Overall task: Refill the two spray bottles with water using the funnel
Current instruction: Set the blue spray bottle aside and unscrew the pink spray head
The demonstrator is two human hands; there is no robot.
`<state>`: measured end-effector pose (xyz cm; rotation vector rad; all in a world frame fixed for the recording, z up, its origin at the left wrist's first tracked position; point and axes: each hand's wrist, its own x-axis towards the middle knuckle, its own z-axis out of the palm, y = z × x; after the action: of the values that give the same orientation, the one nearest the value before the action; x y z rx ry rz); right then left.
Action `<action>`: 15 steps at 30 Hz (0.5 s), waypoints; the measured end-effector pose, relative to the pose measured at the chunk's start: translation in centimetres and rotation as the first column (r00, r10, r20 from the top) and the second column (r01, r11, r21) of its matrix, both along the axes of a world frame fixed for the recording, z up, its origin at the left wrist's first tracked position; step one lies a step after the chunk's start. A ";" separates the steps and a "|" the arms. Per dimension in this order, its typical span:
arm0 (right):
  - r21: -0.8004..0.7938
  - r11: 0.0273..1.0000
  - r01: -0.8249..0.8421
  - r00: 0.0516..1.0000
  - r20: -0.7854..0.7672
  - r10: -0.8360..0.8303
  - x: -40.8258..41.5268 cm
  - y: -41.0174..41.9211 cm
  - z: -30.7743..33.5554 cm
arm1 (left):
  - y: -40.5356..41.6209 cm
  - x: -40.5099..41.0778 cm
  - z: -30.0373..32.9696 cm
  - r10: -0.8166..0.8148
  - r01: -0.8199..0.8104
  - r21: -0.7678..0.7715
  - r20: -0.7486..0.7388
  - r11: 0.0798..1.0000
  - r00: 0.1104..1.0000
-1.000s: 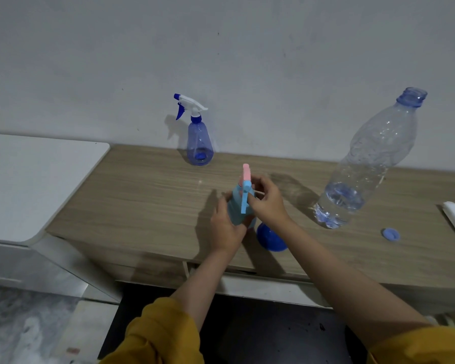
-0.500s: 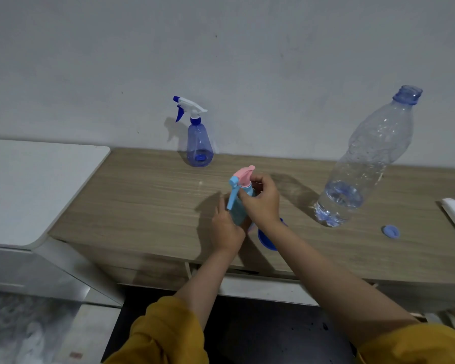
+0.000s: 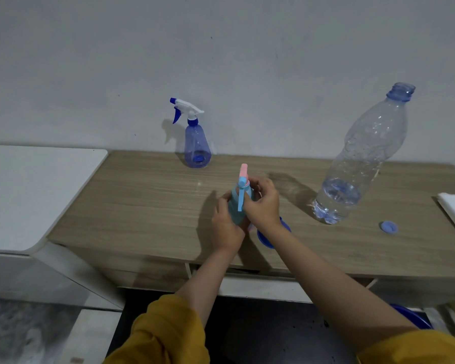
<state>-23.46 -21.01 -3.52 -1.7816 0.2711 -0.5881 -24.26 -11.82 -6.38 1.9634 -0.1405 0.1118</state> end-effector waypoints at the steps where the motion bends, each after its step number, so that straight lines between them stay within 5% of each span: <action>1: -0.022 1.000 -0.013 1.000 0.003 0.013 0.0 0.0 0.0 | 0.0 0.0 0.0 -0.001 0.001 0.004 0.005 1.000 1.000; 7: 0.074 0.996 0.041 0.998 -0.046 -0.038 0.1 0.6 0.0 | -0.1 0.1 -0.1 0.010 -0.010 0.026 -0.004 1.000 1.000; 15: -0.041 0.998 0.046 0.999 0.004 -0.046 0.0 0.4 0.1 | 0.2 0.0 0.0 -0.007 0.007 0.019 0.013 1.000 1.000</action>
<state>-23.42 -20.59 -3.44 -1.8177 0.3003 -0.6336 -24.26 -11.66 -6.43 1.9809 -0.1575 0.1195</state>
